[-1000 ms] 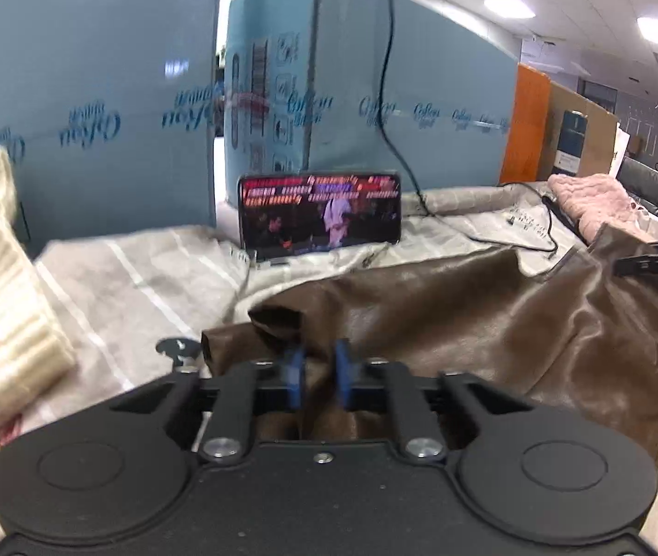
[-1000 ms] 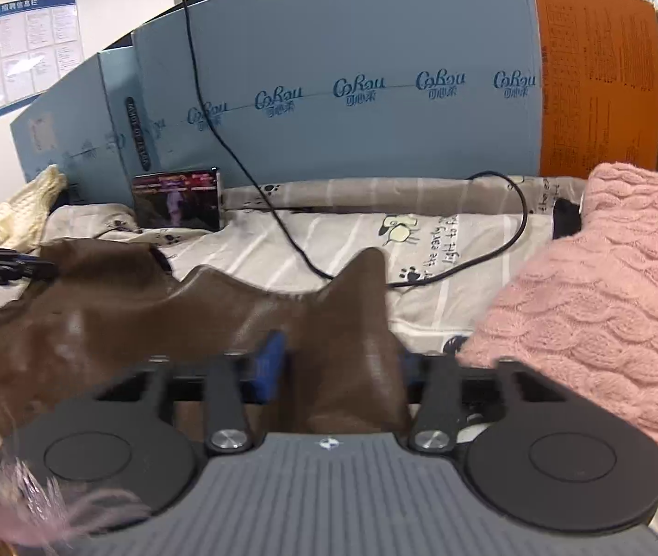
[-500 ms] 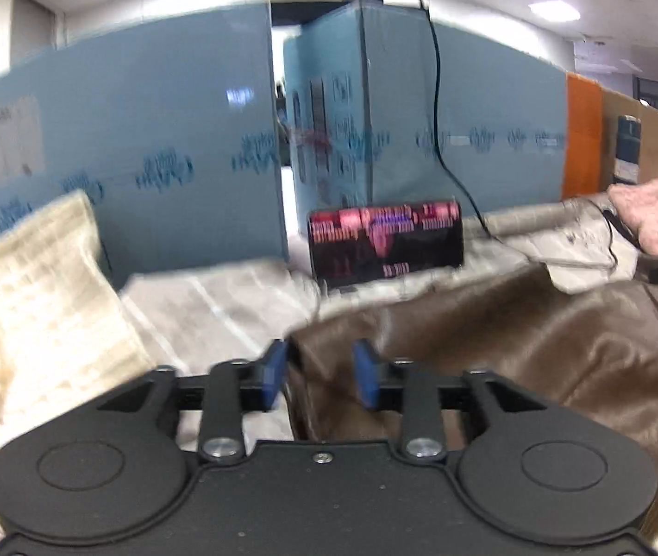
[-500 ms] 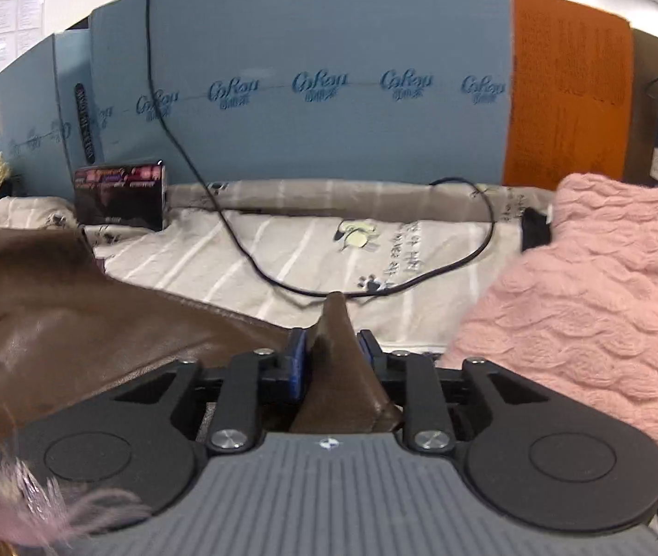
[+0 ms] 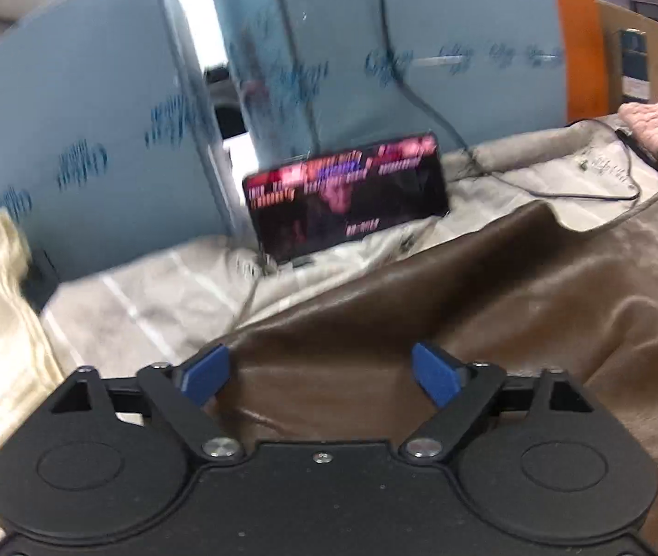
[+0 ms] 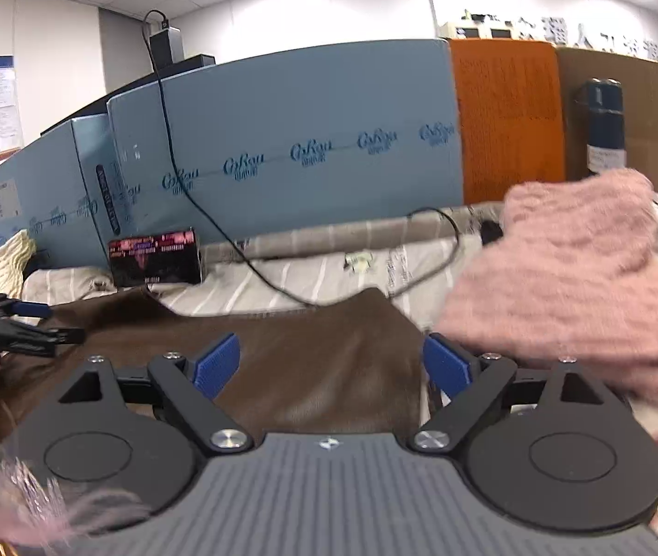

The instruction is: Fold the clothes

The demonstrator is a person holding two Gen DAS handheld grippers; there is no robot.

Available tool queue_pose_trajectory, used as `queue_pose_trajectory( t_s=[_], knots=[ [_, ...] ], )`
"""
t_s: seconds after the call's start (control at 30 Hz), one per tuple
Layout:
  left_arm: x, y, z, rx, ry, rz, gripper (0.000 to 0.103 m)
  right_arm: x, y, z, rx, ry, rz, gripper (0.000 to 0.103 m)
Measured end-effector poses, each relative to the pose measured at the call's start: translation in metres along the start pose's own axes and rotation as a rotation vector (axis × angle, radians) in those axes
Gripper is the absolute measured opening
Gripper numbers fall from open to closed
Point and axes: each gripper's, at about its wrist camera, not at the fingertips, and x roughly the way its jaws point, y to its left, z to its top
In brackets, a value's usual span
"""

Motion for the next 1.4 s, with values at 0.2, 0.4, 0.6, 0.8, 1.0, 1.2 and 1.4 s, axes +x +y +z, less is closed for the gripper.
queue_pose_trajectory(
  t_s=[0.2,0.4,0.6,0.8,1.0,1.2,1.4],
  knots=[
    [-0.035,0.018,0.0,-0.059,-0.064,-0.001,0.096,-0.038,-0.008,-0.015,0.159,0.026,-0.019,0.087],
    [-0.092,0.044,-0.025,-0.184,-0.086,-0.091,0.103,-0.047,-0.021,-0.032,0.353,0.11,-0.033,0.087],
    [-0.129,0.06,-0.067,-0.314,-0.059,-0.185,0.103,-0.023,-0.026,-0.045,0.511,0.167,0.074,0.087],
    [-0.133,0.048,-0.102,-0.315,-0.001,-0.195,0.103,0.013,-0.022,-0.049,0.664,0.105,0.031,0.08],
    [-0.128,0.045,-0.109,-0.316,0.014,-0.193,0.103,0.025,-0.007,-0.043,0.676,0.021,-0.029,0.015],
    [-0.129,0.047,-0.113,-0.328,0.001,-0.216,0.103,0.009,0.03,-0.015,0.566,-0.116,0.101,0.005],
    [-0.129,0.05,-0.114,-0.349,-0.012,-0.237,0.103,0.011,0.085,0.012,0.483,-0.13,0.301,0.004]
  ],
)
